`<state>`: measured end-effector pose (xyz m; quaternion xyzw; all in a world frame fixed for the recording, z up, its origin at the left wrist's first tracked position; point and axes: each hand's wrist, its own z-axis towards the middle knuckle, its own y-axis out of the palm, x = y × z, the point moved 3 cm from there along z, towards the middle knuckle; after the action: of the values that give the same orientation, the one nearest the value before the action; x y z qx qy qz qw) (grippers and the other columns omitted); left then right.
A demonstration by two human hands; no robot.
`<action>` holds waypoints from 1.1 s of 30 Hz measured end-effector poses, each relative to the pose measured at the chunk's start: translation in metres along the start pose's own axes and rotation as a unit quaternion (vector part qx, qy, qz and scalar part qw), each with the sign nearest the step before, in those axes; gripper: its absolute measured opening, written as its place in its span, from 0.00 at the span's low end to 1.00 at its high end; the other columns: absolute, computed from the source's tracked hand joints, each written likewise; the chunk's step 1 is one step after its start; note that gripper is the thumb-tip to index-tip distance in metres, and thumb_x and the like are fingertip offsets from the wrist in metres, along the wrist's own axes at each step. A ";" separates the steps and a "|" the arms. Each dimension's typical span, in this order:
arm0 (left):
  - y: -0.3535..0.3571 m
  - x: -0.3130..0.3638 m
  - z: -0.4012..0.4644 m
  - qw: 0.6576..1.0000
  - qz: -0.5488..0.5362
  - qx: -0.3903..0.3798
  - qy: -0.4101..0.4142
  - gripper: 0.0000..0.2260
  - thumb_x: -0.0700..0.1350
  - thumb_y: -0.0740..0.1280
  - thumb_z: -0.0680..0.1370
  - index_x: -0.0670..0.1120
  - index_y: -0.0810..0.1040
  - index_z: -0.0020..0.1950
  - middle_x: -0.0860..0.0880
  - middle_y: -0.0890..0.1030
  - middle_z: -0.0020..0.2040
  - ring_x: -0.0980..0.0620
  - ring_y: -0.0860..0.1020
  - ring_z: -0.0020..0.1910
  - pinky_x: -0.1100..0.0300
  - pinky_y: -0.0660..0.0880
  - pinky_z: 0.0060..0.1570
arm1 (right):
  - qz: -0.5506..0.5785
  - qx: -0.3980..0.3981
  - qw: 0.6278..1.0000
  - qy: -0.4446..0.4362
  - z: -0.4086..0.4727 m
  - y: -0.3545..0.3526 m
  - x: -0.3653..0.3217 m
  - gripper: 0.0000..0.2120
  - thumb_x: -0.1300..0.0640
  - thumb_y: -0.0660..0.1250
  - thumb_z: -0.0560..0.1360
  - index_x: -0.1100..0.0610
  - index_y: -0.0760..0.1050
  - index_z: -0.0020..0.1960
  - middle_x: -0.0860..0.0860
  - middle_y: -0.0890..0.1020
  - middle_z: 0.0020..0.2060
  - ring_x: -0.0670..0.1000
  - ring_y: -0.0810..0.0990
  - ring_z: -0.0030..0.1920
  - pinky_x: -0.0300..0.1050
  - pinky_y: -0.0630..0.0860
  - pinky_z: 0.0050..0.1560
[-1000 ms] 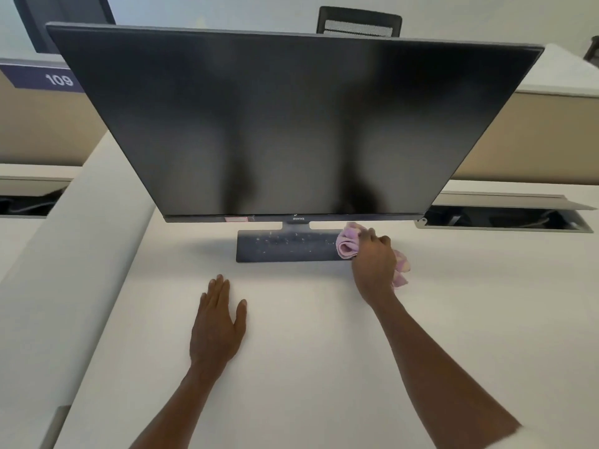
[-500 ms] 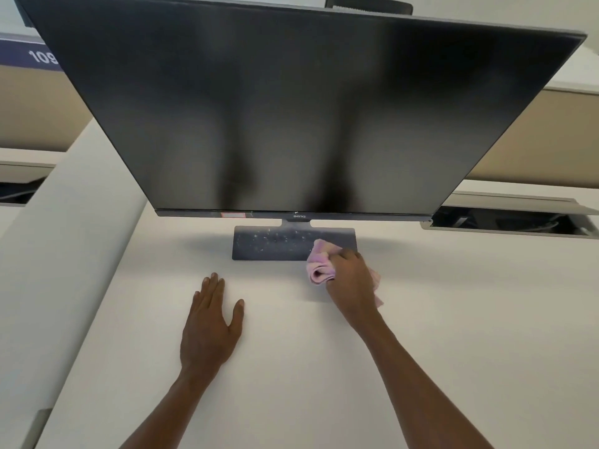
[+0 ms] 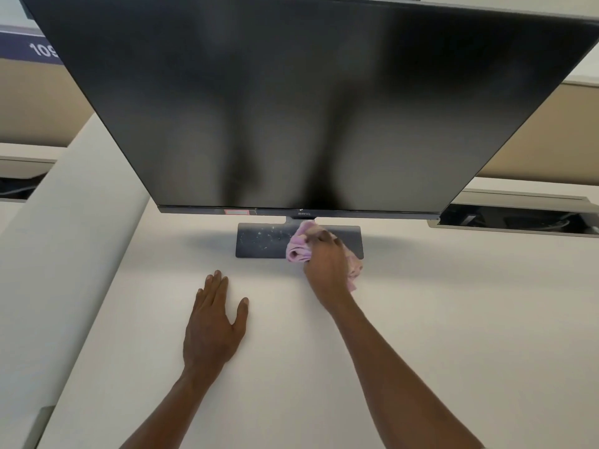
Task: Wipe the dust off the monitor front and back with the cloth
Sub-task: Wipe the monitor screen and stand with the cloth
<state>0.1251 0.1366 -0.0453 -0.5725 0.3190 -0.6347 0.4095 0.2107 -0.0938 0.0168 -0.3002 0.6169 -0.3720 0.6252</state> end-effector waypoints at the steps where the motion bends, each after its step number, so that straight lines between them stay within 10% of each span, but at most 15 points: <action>1: 0.000 0.000 0.000 1.000 -0.001 0.000 0.000 0.31 0.60 0.55 0.78 0.39 0.68 0.74 0.45 0.65 0.76 0.51 0.61 0.77 0.54 0.57 0.76 | -0.003 -0.021 1.000 -0.023 -0.006 0.003 -0.005 0.23 0.66 0.63 0.72 0.50 0.75 0.64 0.49 0.74 0.63 0.51 0.71 0.63 0.42 0.67 0.61; 4: -0.002 0.001 0.000 1.000 -0.002 0.003 0.002 0.31 0.59 0.56 0.78 0.39 0.69 0.73 0.45 0.66 0.76 0.51 0.61 0.77 0.53 0.58 0.76 | -0.044 -0.084 0.994 -0.048 -0.020 0.001 -0.005 0.22 0.65 0.63 0.72 0.52 0.76 0.64 0.52 0.75 0.62 0.55 0.72 0.63 0.49 0.70 0.62; 10: -0.003 0.002 0.000 1.000 0.001 -0.003 -0.004 0.31 0.60 0.55 0.78 0.40 0.68 0.74 0.46 0.65 0.77 0.52 0.60 0.77 0.55 0.56 0.76 | -0.178 0.114 0.975 0.075 -0.018 -0.025 0.034 0.18 0.69 0.66 0.67 0.60 0.77 0.57 0.60 0.79 0.47 0.60 0.76 0.45 0.49 0.72 0.35; 15: -0.004 0.003 0.000 1.000 0.000 -0.001 -0.006 0.31 0.60 0.56 0.78 0.40 0.68 0.74 0.46 0.65 0.77 0.52 0.60 0.77 0.56 0.56 0.76 | -0.165 0.074 0.977 0.110 0.014 -0.021 0.025 0.17 0.65 0.61 0.77 0.59 0.74 0.65 0.61 0.77 0.58 0.61 0.74 0.56 0.49 0.71 0.41; 27: -0.005 0.003 0.000 1.000 -0.007 0.000 0.006 0.29 0.54 0.55 0.77 0.39 0.69 0.74 0.45 0.66 0.76 0.52 0.60 0.77 0.56 0.56 0.76 | -0.061 -0.101 0.985 -0.127 -0.021 0.021 -0.037 0.18 0.63 0.65 0.74 0.53 0.77 0.63 0.51 0.77 0.60 0.53 0.72 0.62 0.47 0.69 0.60; 33: -0.008 0.006 -0.001 1.000 -0.007 0.002 0.009 0.30 0.55 0.55 0.77 0.39 0.68 0.74 0.45 0.65 0.76 0.52 0.60 0.77 0.56 0.56 0.75 | -0.102 0.129 0.986 0.000 -0.024 -0.012 0.000 0.21 0.65 0.75 0.61 0.62 0.80 0.54 0.57 0.81 0.50 0.61 0.79 0.51 0.49 0.77 0.44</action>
<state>0.1230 0.1352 -0.0360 -0.5682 0.3175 -0.6430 0.4037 0.1858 -0.0984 0.0250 -0.2785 0.5296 -0.5104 0.6176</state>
